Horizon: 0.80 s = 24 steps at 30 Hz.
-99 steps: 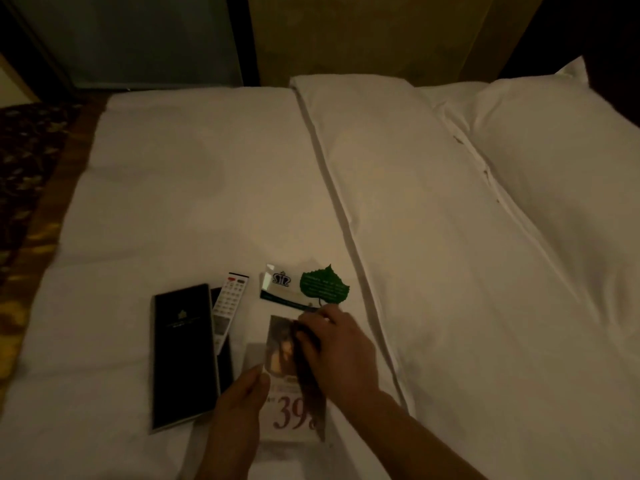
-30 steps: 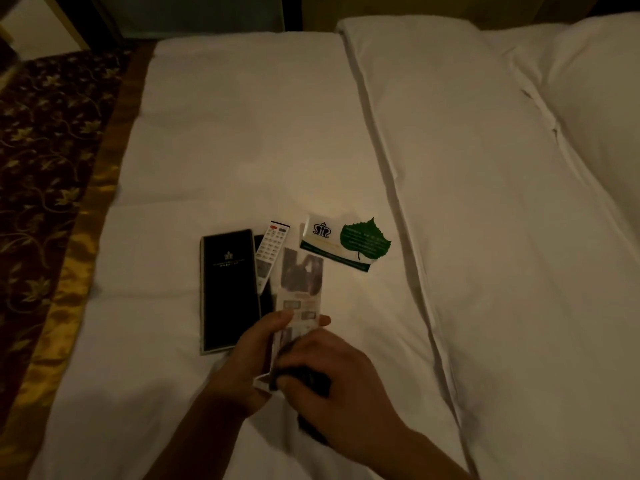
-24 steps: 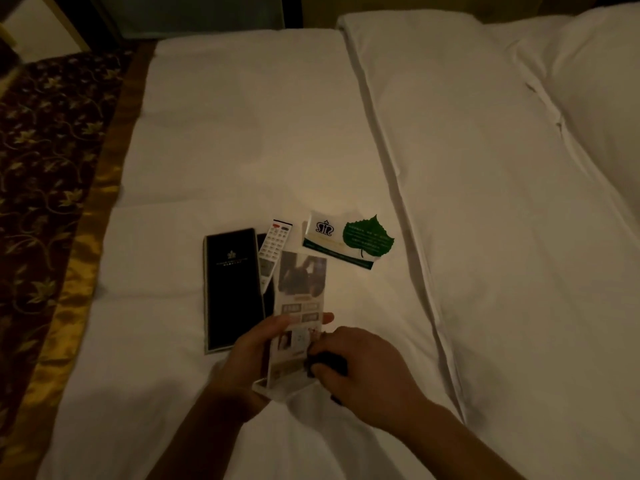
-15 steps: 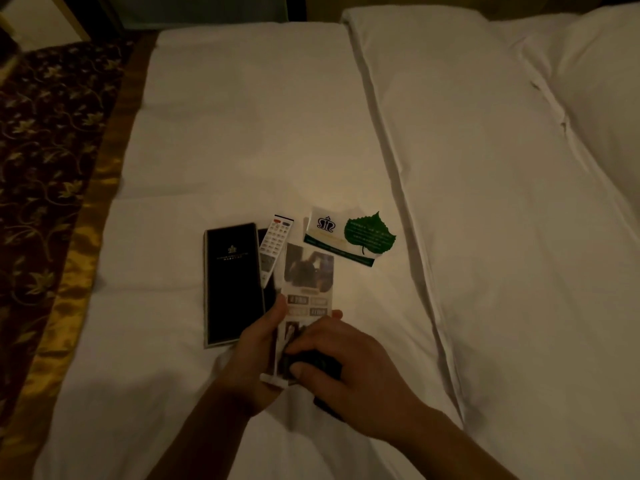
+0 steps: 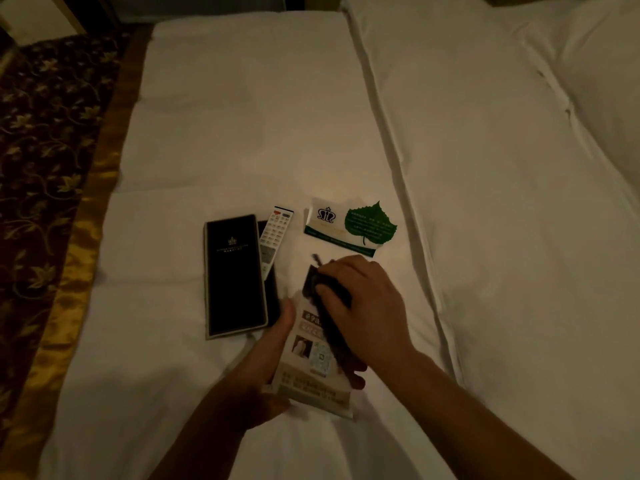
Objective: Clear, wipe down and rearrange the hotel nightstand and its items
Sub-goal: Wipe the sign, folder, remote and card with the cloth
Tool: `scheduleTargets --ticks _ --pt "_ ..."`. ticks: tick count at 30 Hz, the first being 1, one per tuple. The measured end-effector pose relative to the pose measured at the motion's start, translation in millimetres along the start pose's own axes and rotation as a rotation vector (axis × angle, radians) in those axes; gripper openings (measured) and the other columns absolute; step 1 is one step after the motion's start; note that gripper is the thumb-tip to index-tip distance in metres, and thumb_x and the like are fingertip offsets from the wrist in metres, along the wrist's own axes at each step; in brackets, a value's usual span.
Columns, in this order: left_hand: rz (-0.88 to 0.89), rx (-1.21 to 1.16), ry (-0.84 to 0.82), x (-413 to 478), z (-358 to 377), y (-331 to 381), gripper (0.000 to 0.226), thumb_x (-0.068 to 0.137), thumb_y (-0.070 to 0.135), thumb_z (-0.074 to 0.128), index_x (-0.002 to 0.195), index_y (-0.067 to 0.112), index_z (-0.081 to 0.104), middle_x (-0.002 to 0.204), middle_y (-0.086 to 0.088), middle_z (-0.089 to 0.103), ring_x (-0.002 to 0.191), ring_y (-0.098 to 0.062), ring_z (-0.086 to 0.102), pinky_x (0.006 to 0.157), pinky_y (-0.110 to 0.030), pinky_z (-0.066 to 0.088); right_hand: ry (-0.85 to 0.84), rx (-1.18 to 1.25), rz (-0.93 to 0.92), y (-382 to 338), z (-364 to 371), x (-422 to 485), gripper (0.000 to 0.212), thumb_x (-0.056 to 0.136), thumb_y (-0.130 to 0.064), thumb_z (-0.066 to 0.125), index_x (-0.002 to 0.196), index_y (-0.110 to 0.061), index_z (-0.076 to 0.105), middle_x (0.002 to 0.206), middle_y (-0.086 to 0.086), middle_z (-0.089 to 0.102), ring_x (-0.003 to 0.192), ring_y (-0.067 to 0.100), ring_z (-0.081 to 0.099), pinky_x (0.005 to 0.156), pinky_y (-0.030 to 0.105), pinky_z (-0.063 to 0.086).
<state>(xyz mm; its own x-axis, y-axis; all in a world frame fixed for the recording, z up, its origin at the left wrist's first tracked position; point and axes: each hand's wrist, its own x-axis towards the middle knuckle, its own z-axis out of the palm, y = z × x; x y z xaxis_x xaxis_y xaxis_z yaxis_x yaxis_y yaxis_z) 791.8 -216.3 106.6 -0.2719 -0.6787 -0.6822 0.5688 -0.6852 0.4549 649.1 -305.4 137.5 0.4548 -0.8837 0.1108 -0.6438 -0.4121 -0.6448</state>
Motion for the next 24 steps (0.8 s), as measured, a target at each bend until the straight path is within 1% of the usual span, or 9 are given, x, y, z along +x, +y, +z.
scheduleTargets --ticks 2,5,6,8,10,14,18,22,24 --pt "0.015 0.049 0.024 -1 2 0 0.074 0.065 0.087 0.055 0.12 0.04 0.069 0.128 -0.012 0.068 0.115 -0.032 0.067 0.087 -0.047 0.057 0.034 0.007 -0.07 -2 1 -7 0.025 0.093 -0.037 0.055 0.114 -0.028 0.065 0.11 -0.008 0.062 0.096 0.01 0.054 0.08 0.027 0.05" --pt "0.042 0.068 0.081 -3 3 0 0.063 0.053 0.089 0.065 0.093 0.042 0.079 0.114 -0.001 0.073 0.098 -0.016 0.074 0.07 -0.035 0.061 0.016 0.001 -0.273 -11 4 -16 0.025 0.094 -0.039 0.054 0.114 -0.029 0.065 0.111 -0.008 0.064 0.095 0.01 0.054 0.077 0.022 0.045" --pt "0.043 0.048 0.084 -2 3 1 0.064 0.06 0.087 0.063 0.1 0.04 0.078 0.115 -0.004 0.074 0.102 -0.021 0.073 0.073 -0.037 0.06 0.012 -0.012 -0.236 -9 3 -12 0.025 0.094 -0.04 0.054 0.113 -0.029 0.066 0.111 -0.008 0.064 0.095 0.01 0.055 0.077 0.022 0.046" --pt "0.052 -0.018 0.031 -4 3 3 0.069 0.075 0.08 0.058 0.126 0.034 0.067 0.131 -0.012 0.067 0.118 -0.036 0.065 0.089 -0.05 0.056 0.032 -0.038 -0.02 3 -3 -1 0.026 0.094 -0.04 0.053 0.114 -0.03 0.066 0.111 -0.008 0.063 0.098 0.011 0.054 0.082 0.025 0.047" --pt "0.084 -0.061 0.031 -5 0 2 0.073 0.078 0.079 0.057 0.133 0.031 0.061 0.137 -0.014 0.062 0.124 -0.04 0.06 0.097 -0.059 0.049 0.031 -0.03 0.104 16 -8 1 0.026 0.095 -0.037 0.054 0.116 -0.029 0.067 0.11 -0.008 0.063 0.097 0.011 0.055 0.083 0.023 0.045" --pt "0.194 -0.142 0.085 1 0 7 0.07 0.08 0.067 0.064 0.136 0.026 0.059 0.137 -0.013 0.063 0.123 -0.033 0.062 0.089 -0.049 0.054 -0.154 0.041 -0.116 10 -9 -22 0.029 0.092 -0.044 0.055 0.116 -0.032 0.066 0.11 -0.011 0.06 0.095 0.005 0.056 0.08 0.024 0.052" --pt "0.225 -0.043 0.258 3 11 11 0.059 0.091 0.065 0.04 0.124 0.026 0.07 0.128 -0.012 0.068 0.117 -0.029 0.066 0.08 -0.038 0.06 -0.394 0.127 -0.298 8 -11 -38 0.024 0.09 -0.044 0.057 0.113 -0.037 0.063 0.108 -0.014 0.064 0.097 0.006 0.059 0.078 0.024 0.052" --pt "0.332 0.065 0.444 4 12 7 0.044 0.092 0.06 0.044 0.101 0.034 0.078 0.109 -0.008 0.077 0.098 -0.028 0.074 0.075 -0.043 0.06 -0.302 0.015 -0.07 33 -19 -38 0.025 0.09 -0.043 0.058 0.111 -0.035 0.068 0.099 -0.013 0.061 0.09 0.006 0.058 0.074 0.028 0.052" --pt "0.431 0.045 0.56 5 9 5 0.039 0.099 0.051 0.044 0.095 0.034 0.079 0.104 -0.005 0.078 0.095 -0.025 0.075 0.077 -0.044 0.058 -0.263 0.076 -0.045 36 -19 -41 0.021 0.088 -0.043 0.059 0.107 -0.039 0.067 0.095 -0.017 0.06 0.085 -0.001 0.057 0.074 0.017 0.049"
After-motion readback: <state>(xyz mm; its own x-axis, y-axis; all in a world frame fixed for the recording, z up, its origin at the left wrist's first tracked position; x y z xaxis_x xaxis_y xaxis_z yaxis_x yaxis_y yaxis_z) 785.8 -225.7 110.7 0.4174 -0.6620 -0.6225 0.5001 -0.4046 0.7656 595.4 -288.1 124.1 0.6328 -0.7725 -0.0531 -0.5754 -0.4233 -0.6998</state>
